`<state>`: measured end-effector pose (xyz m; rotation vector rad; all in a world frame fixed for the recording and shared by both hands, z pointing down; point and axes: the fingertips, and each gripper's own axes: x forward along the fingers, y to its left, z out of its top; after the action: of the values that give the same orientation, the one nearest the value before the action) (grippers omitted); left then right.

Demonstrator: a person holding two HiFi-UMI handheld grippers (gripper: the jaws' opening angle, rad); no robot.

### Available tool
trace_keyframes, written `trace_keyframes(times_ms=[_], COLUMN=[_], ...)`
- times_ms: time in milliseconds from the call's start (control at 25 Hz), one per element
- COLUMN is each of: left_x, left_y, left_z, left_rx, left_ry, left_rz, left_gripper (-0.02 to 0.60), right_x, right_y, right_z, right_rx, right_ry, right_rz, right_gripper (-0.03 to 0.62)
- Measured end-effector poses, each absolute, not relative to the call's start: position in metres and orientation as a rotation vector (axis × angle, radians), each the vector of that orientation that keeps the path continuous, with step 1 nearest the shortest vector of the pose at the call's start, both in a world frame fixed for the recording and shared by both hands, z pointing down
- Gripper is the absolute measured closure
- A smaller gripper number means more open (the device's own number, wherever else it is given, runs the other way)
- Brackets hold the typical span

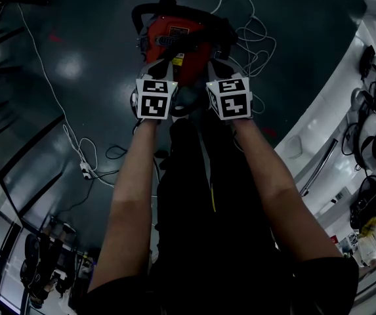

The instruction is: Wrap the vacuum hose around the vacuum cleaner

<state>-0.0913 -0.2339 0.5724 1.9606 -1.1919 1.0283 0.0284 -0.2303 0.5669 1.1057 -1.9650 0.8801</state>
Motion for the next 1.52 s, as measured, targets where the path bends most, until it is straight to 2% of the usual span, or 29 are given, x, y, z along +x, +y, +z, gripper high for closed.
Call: trace_keyframes(times_ms=[1520], left_x=[-0.085], left_y=[-0.233], left_z=[0.575], left_rx=[1.973], left_ry=[-1.237], left_rz=[1.031], left_gripper=[0.569], right_x=[0.038], right_y=[-0.219], right_z=[0.568], right_rx=[1.161], right_ry=[-1.988], right_rz=[0.940], right_gripper=[0.599])
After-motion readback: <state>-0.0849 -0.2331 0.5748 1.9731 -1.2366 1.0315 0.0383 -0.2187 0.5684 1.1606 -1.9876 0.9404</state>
